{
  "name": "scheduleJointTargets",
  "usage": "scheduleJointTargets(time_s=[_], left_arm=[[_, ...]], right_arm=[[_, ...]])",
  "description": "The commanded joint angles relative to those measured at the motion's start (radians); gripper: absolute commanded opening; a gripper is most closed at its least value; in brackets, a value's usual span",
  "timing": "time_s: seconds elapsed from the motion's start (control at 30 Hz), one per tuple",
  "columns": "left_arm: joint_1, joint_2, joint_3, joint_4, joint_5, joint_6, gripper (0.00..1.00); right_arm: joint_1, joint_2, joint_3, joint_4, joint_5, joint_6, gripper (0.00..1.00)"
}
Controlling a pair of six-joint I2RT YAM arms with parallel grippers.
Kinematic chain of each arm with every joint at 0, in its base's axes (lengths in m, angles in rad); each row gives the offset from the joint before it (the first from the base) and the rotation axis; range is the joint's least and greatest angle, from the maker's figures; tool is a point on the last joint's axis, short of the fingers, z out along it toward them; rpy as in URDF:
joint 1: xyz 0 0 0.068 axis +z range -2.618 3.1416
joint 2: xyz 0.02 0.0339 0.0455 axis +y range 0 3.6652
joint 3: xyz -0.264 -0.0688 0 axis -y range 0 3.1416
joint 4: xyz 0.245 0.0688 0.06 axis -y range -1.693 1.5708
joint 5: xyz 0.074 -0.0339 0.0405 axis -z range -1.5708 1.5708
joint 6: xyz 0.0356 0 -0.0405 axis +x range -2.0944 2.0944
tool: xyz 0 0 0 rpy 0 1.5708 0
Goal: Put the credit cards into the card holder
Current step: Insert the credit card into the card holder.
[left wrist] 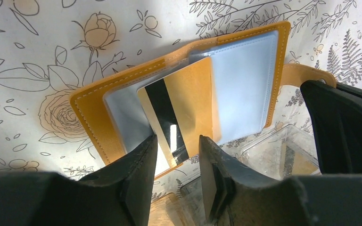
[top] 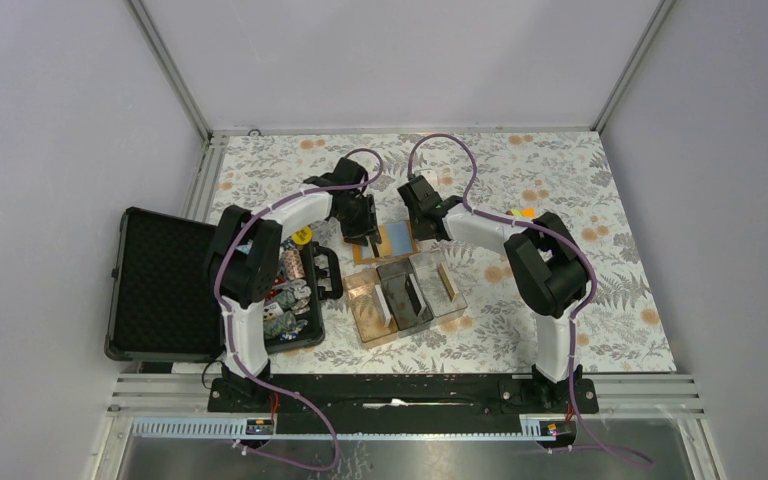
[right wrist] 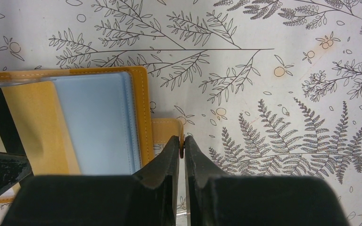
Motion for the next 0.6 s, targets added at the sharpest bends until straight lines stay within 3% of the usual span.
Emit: scheduleJointTargets(time_s=[0.0,0.57], left_arm=[[-0.02,0.001,0.055,-0.018,-0.054,0.037,0.39],[-0.056,0.063,0.095,-0.018,-0.077,0.047,0.37]], right_arm=[[0.012,0.002,0.033,0.001,0.018,0.006,0.0],[0.021,0.001,0.03,0.001,0.012,0.011,0.0]])
